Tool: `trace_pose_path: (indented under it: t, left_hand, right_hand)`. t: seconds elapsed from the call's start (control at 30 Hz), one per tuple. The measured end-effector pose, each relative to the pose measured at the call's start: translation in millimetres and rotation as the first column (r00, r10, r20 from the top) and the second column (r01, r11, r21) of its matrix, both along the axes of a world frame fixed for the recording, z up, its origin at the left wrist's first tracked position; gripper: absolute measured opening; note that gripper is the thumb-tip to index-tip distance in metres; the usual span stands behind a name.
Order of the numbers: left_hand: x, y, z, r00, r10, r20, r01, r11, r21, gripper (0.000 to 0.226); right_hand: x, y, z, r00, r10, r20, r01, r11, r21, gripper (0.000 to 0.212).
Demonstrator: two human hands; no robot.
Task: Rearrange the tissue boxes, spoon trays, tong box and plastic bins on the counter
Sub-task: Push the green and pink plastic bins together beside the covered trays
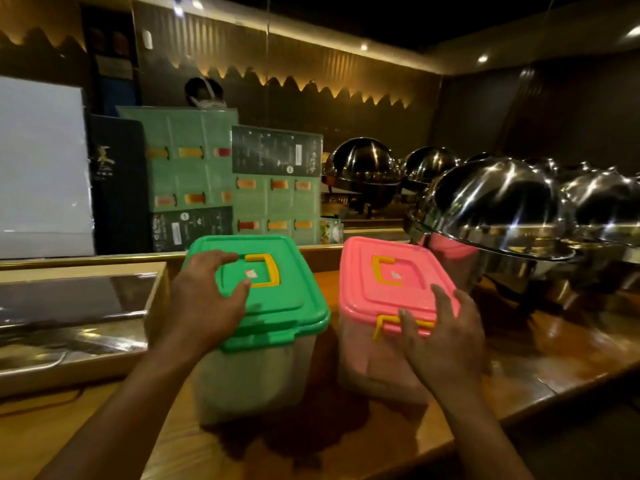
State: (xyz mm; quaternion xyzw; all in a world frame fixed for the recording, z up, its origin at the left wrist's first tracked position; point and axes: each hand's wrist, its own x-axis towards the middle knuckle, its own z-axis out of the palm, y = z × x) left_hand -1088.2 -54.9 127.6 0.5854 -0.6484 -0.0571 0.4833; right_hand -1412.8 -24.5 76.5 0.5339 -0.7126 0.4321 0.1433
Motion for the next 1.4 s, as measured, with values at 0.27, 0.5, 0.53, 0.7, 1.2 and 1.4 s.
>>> trace_pose_path:
  t: [0.27, 0.5, 0.53, 0.7, 1.2, 1.4]
  left_hand:
    - [-136.9, -11.8, -17.3, 0.938, -0.306, 0.161, 0.307, 0.952, 0.020, 0.071]
    - [-223.0, -36.3, -51.6, 0.970, -0.194, 0.145, 0.161, 0.964, 0.210, 0.112]
    - [-232.0, -37.9, -53.8, 0.976, -0.193, 0.105, 0.164, 0.959, 0.230, 0.108]
    - [-267.0, -48.3, -68.3, 0.915, -0.293, -0.277, 0.339, 0.931, 0.135, 0.068]
    - [-289.4, -87.1, -60.5, 0.849, -0.234, -0.475, 0.361, 0.912, 0.196, 0.059]
    - [-289.3, -112.4, -51.5, 0.828, -0.195, -0.526, 0.364, 0.900, 0.239, 0.063]
  right_hand:
    - [-72.2, -26.9, -35.6, 0.962, 0.107, 0.250, -0.144, 0.980, 0.136, 0.108]
    - [-155.7, -51.7, -32.9, 0.891, 0.336, 0.307, -0.394, 0.907, 0.151, 0.104]
    - [-166.2, -56.3, -31.5, 0.880, 0.357, 0.314, -0.420, 0.894, 0.159, 0.105]
    - [-202.0, -82.1, -25.1, 0.880, 0.401, 0.253, -0.452, 0.872, 0.188, 0.099]
    - [-196.0, -134.7, -0.9, 0.882, 0.460, -0.100, -0.380, 0.821, 0.426, 0.088]
    - [-193.1, -161.4, 7.3, 0.868, 0.483, -0.118, -0.372, 0.788, 0.490, 0.087]
